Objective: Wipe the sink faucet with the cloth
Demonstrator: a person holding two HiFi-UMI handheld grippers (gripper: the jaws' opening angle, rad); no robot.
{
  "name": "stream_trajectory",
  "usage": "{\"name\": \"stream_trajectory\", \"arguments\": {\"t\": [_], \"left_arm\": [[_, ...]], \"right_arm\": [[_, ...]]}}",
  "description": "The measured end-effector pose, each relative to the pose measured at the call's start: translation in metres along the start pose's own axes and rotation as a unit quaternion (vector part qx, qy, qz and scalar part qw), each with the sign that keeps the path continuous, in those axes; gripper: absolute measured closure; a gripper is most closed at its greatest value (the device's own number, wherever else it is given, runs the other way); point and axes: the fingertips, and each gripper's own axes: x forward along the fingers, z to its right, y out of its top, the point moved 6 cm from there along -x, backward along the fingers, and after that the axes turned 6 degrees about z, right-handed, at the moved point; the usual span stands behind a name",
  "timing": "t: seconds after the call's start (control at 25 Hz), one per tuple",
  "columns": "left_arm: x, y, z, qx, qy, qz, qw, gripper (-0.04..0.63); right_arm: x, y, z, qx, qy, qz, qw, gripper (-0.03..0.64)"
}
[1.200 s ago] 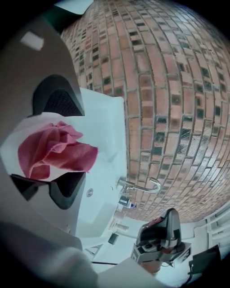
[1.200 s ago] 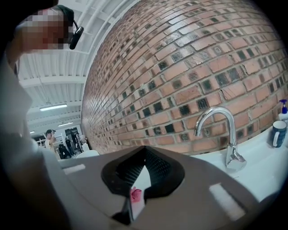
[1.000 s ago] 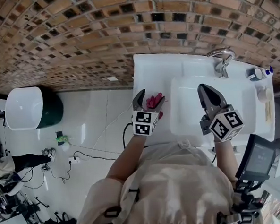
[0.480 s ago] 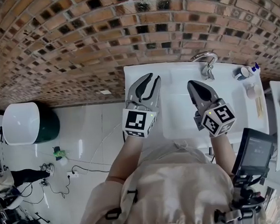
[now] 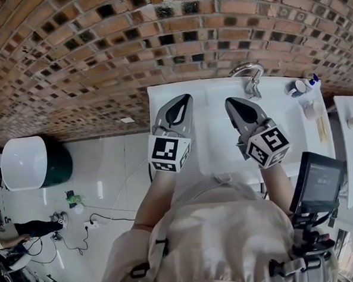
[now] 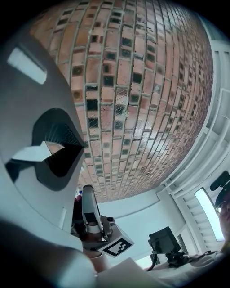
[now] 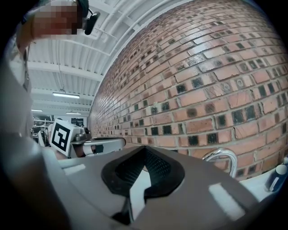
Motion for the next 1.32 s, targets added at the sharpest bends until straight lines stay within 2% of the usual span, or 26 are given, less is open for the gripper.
{"name": "stream_trajectory", "arguments": {"t": [0.24,0.52,1.32], "left_arm": [[-0.001,-0.003,-0.005,-0.011,0.004,-0.006,0.9999,0.592],[-0.001,-0.013,-0.004,-0.032,0.0,-0.019,0.9993,0.592],[-0.01,-0.01,-0.008,-0.043,-0.008,-0.016,0.9989,0.592]], "right_arm": [[0.003,0.002,-0.011,-0.022,0.021,0.007,1.0,0.627],[0.001,0.004,-0.013,-0.036,0.017,0.012,0.999,0.627],[0.001,0.011,-0.029,-0.049,0.013,0.03,0.998,0.627]]}}
